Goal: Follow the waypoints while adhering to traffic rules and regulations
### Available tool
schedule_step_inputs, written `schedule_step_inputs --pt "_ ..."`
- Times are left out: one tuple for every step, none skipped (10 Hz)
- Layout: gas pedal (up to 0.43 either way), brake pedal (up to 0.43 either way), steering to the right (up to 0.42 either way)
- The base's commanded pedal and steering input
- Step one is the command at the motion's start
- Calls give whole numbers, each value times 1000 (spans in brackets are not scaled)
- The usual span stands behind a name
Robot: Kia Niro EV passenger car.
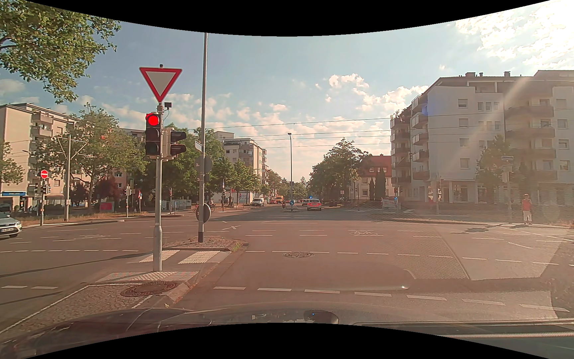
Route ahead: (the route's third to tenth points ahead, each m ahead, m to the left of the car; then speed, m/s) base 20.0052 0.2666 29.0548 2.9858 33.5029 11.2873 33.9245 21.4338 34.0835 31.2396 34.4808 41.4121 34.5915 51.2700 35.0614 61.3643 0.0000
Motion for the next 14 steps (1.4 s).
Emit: schedule_step_inputs --pt "0 226 3" --pt "0 220 3" --pt "0 226 3" --pt "0 220 3" --pt "0 226 3" --pt "0 220 3" --pt "0 220 3" --pt "0 226 3" --pt "0 220 3" --pt "0 220 3" --pt "0 226 3" --pt "0 226 3" --pt "0 226 3" --pt "0 226 3"
